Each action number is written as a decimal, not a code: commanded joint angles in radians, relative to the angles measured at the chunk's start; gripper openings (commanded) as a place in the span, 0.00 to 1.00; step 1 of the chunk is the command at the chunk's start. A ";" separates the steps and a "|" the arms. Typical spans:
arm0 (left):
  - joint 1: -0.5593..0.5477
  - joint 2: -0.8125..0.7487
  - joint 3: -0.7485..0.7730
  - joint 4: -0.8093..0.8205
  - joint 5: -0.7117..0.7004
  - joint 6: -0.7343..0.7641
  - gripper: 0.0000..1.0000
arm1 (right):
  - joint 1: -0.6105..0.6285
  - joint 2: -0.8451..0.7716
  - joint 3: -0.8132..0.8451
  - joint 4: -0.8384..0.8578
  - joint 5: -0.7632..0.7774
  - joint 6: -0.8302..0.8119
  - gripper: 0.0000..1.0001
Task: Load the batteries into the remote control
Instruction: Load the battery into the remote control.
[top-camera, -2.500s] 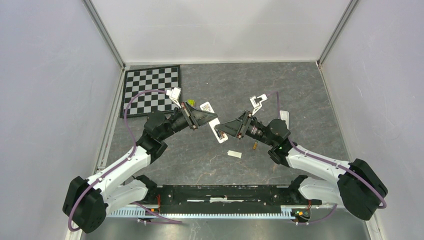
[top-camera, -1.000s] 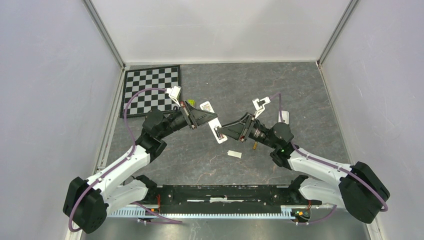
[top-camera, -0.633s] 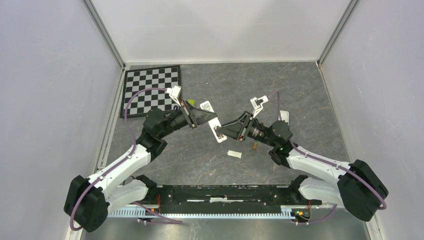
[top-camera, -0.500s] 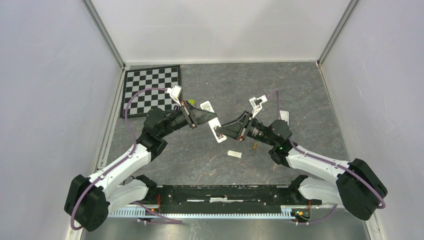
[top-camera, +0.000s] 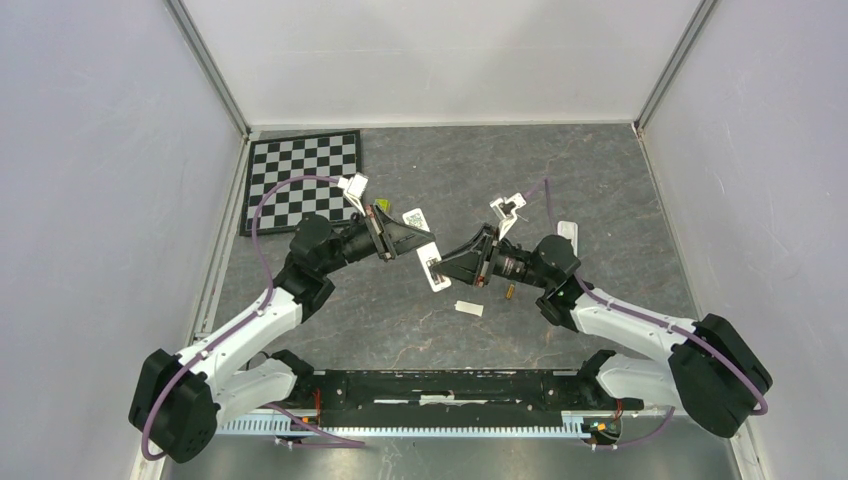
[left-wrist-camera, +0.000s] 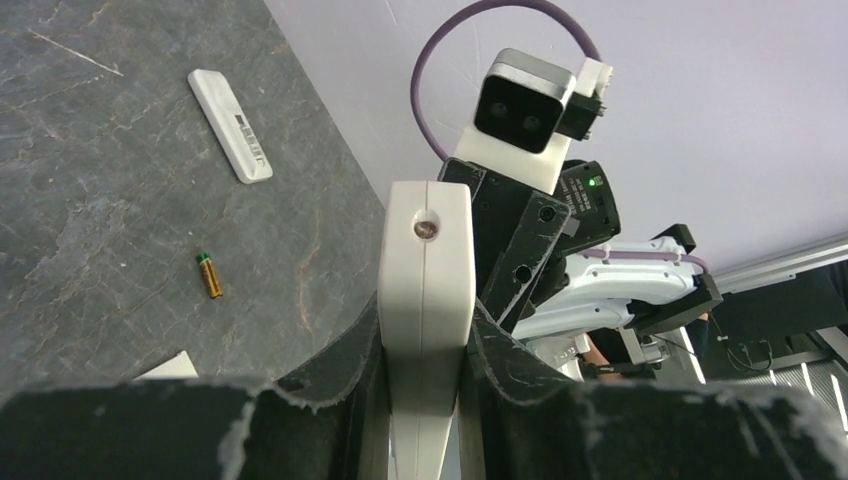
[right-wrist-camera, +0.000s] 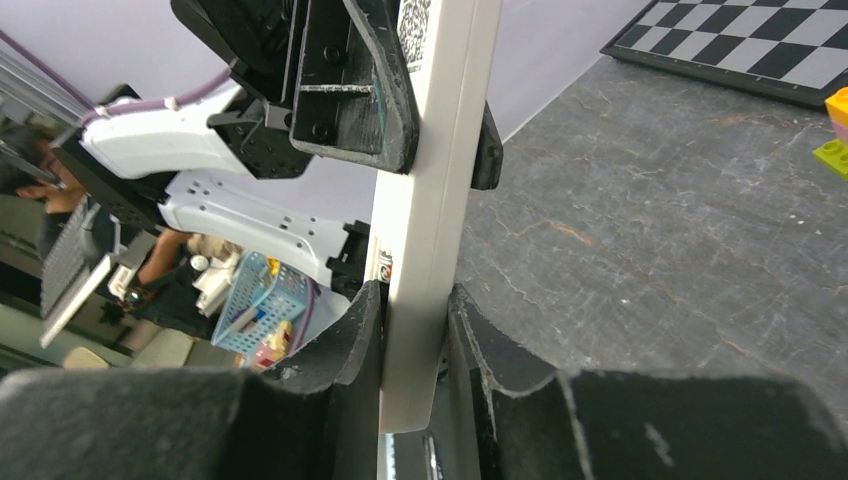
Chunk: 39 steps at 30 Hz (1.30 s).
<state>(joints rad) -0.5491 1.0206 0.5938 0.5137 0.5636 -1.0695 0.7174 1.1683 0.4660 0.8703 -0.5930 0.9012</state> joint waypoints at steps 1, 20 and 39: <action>0.002 -0.016 0.096 0.065 0.007 -0.072 0.02 | 0.014 0.023 0.034 -0.209 -0.148 -0.224 0.14; 0.012 -0.021 0.025 0.059 0.037 0.013 0.02 | 0.013 -0.114 0.089 -0.327 0.045 -0.241 0.60; 0.015 -0.023 0.012 0.080 0.084 0.026 0.02 | 0.012 -0.069 0.080 -0.355 0.000 -0.242 0.39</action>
<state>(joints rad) -0.5278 1.0195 0.5961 0.5037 0.6086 -1.0065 0.7315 1.0813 0.5293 0.5369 -0.6262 0.6930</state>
